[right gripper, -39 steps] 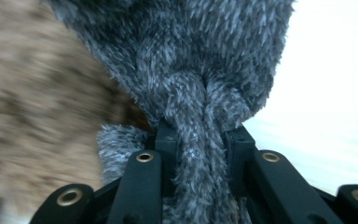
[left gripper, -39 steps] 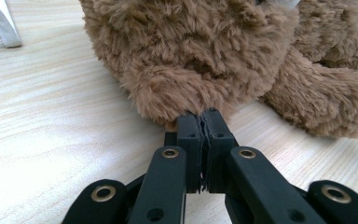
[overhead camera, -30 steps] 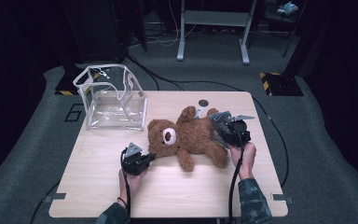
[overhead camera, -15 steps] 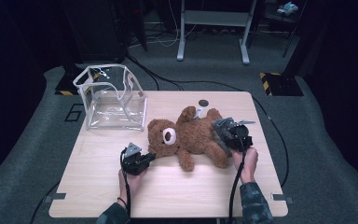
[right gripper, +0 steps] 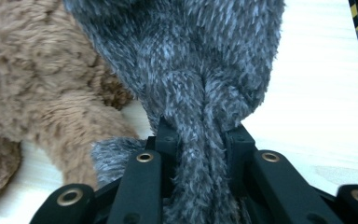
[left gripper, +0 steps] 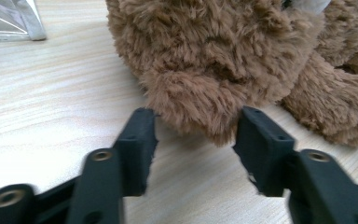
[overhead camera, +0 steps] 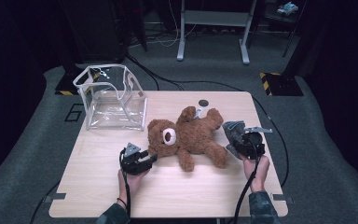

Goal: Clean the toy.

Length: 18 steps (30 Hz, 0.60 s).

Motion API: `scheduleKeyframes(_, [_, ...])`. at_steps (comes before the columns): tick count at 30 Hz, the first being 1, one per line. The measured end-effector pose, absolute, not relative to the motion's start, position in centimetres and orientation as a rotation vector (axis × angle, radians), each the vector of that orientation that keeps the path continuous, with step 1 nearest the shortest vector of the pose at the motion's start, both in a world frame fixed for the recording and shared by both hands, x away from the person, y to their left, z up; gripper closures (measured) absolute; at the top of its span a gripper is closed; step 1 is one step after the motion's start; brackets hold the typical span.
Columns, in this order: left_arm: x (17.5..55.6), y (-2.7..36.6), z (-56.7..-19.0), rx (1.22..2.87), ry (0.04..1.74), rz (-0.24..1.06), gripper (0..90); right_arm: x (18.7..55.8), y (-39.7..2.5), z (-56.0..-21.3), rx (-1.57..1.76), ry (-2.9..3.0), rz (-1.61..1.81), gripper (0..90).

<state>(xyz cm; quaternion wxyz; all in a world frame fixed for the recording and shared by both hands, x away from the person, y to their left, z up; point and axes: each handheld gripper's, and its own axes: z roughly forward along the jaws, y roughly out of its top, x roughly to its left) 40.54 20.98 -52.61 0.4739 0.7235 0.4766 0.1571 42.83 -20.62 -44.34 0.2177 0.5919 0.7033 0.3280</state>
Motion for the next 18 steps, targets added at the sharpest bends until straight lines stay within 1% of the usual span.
scheduleKeyframes(2, [40.4,21.0,-52.6,1.767,1.164,0.389,37.4,42.6,-20.7,-44.3,1.621,1.949,0.918,72.8])
scheduleKeyframes(5, [40.2,21.1,-52.5,1.760,1.166,0.391,29.8,42.3,-20.7,-44.5,1.617,1.952,0.926,72.8])
scheduleKeyframes(11, [40.0,21.0,-52.4,1.764,1.175,0.418,19.5,41.9,-21.0,-44.5,1.617,1.949,0.932,72.8])
scheduleKeyframes(13, [39.9,21.1,-52.4,1.767,1.180,0.414,16.7,41.7,-21.1,-44.5,1.621,1.947,0.936,72.8])
scheduleKeyframes(18, [39.7,20.8,-52.3,1.772,1.205,0.402,14.4,41.3,-21.5,-44.7,1.632,1.939,0.932,72.8])
